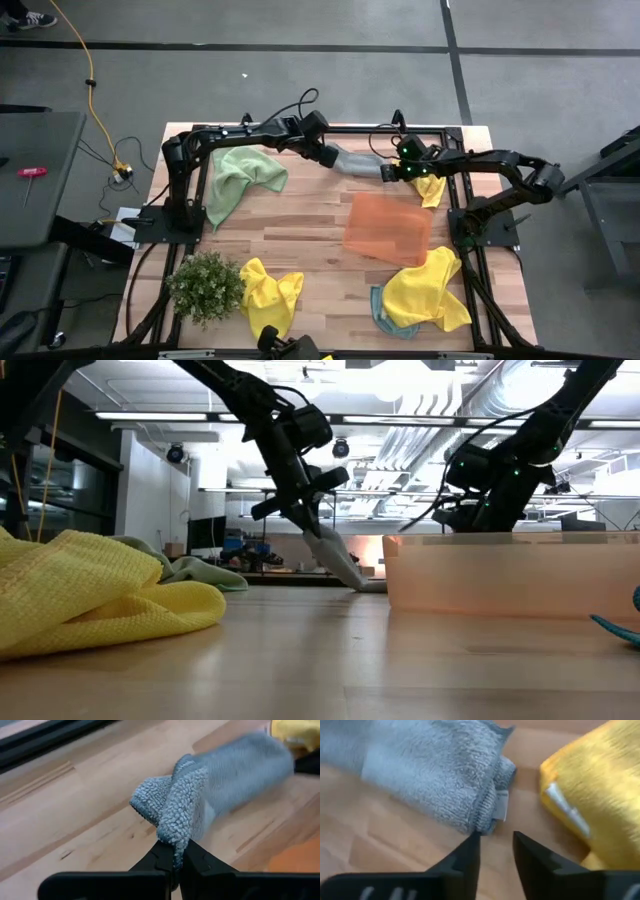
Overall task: Fold microfiber towels
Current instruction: Fold the gray microfiber towel
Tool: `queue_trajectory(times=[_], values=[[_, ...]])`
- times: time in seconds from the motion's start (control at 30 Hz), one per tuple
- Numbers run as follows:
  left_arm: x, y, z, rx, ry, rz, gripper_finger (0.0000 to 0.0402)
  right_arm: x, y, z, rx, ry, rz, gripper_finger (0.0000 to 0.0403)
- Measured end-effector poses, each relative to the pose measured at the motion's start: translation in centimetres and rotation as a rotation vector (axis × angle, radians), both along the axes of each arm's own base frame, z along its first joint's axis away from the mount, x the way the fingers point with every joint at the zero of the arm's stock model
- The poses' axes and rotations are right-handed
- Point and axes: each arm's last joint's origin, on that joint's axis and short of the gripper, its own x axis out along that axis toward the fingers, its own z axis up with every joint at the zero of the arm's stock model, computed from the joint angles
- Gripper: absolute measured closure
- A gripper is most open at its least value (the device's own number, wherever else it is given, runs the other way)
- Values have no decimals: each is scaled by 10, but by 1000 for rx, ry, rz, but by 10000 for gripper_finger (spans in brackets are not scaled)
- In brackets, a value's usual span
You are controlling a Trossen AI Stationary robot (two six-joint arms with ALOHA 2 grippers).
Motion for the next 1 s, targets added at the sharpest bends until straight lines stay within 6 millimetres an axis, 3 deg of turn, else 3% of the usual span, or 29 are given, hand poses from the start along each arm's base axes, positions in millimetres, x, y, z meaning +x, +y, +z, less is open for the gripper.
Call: queue_trajectory(times=[0.2,0.43,0.63,0.8,1.0], values=[[-11,1,-2,-15,99,-31,401,5,-6,9,-53,-4,-14,394],[-29,10,4,1,186,-50,401,7,-8,11,-72,4,-45,400],[-42,18,21,40,159,-44,401,20,-9,-4,-16,-39,-65,402],[-41,20,23,33,118,-52,401,39,-13,-17,10,-166,-89,402],[-21,13,23,54,2,-53,401,58,-12,-25,40,-162,-73,402]])
